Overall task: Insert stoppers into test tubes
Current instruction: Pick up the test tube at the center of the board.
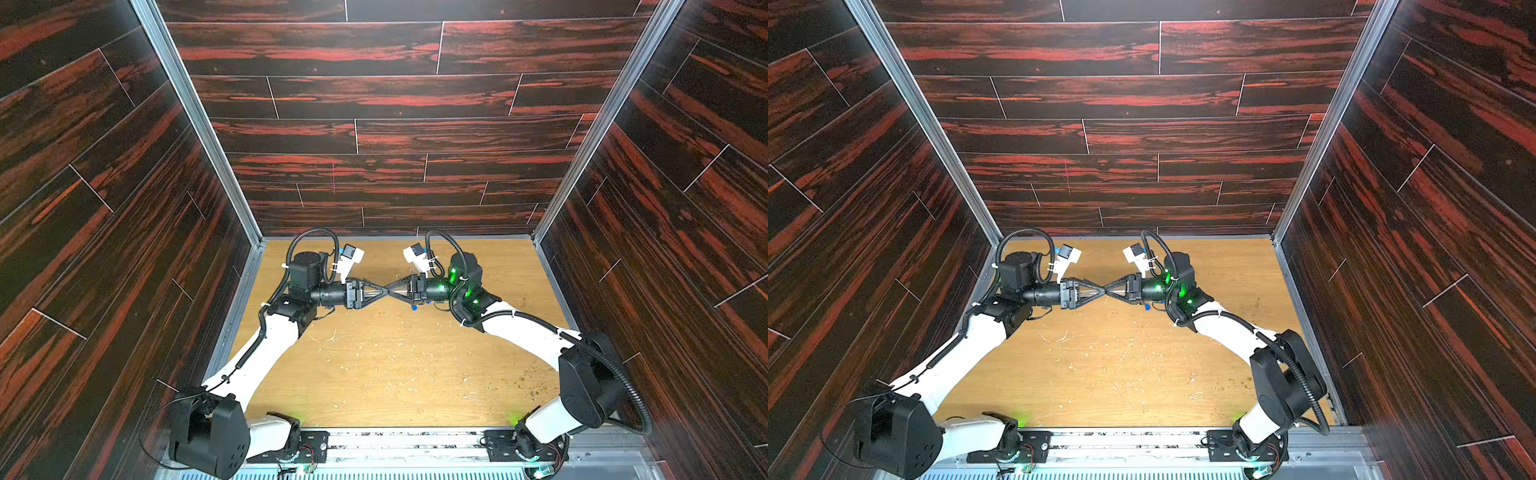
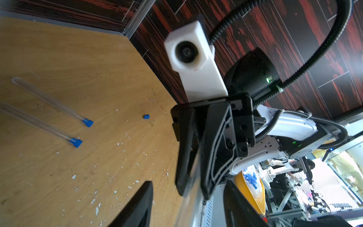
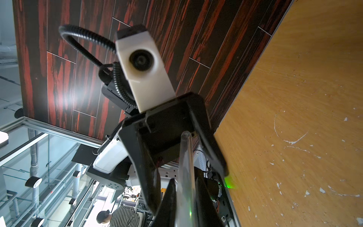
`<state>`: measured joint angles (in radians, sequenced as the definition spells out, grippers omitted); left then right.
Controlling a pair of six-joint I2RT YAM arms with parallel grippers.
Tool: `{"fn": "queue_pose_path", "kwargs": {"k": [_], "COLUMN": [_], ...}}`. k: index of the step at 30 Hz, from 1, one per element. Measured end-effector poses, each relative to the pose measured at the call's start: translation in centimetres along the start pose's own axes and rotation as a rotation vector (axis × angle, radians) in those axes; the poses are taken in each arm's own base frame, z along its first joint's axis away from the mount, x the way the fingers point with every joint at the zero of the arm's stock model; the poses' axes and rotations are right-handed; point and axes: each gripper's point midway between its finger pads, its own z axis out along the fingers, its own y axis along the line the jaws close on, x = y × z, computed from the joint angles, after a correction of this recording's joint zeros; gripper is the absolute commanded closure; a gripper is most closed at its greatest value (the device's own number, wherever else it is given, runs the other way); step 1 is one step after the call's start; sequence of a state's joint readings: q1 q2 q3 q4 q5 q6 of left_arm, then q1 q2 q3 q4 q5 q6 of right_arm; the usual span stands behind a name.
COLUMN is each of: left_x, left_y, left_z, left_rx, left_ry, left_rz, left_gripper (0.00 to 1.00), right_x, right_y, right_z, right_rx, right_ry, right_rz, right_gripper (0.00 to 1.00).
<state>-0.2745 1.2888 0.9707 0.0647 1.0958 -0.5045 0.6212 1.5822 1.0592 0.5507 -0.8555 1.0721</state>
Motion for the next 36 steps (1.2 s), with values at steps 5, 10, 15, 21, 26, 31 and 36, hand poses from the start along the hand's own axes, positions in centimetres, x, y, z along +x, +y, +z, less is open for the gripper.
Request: {"fn": "queue_pose_path", "kwargs": {"k": [5,10,15,21,26,31,36], "left_x": [0.6,1.1,1.2,1.2,1.2,1.1,1.1], "left_y": [0.1,0.6,0.3,-0.1,0.1,0.3,0.4], "left_z": [0.2,0.3,0.3,0.3,0.3,0.5,0.5], "left_rx": [-0.005,-0.01,0.004,0.017,0.0,-0.014,-0.015], "left_ry": [0.024,0.044,0.054,0.061,0.06,0.053,0.053], "left_rz": [-0.012,-0.021,-0.002,0.026,0.02,0.018,0.018], "left_gripper": [0.52,0.63,0.68,0.7,0.59,0.59,0.7], "right_x": [0.4,0.7,1.0,0.9,0.5,0.2,-0.1], "right_y": [-0.6,-0.8,-0.8,-0.5,-0.6,-0.7,-0.5], "right_z": [-0.1,-0.3,-0.4,-0.5,-0.5,-0.5,-0.5], "right_rx": [0.016,0.02,0.013,-0.001,0.004,0.008,0.001], "right_ry": [0.016,0.035,0.052,0.056,0.028,0.005,-0.007], "right_rz": [-0.001,0.003,0.006,0.011,0.019,0.026,0.019], "right_gripper": [0.95,0.95,0.95,0.96,0.97,0.98,0.98]}}
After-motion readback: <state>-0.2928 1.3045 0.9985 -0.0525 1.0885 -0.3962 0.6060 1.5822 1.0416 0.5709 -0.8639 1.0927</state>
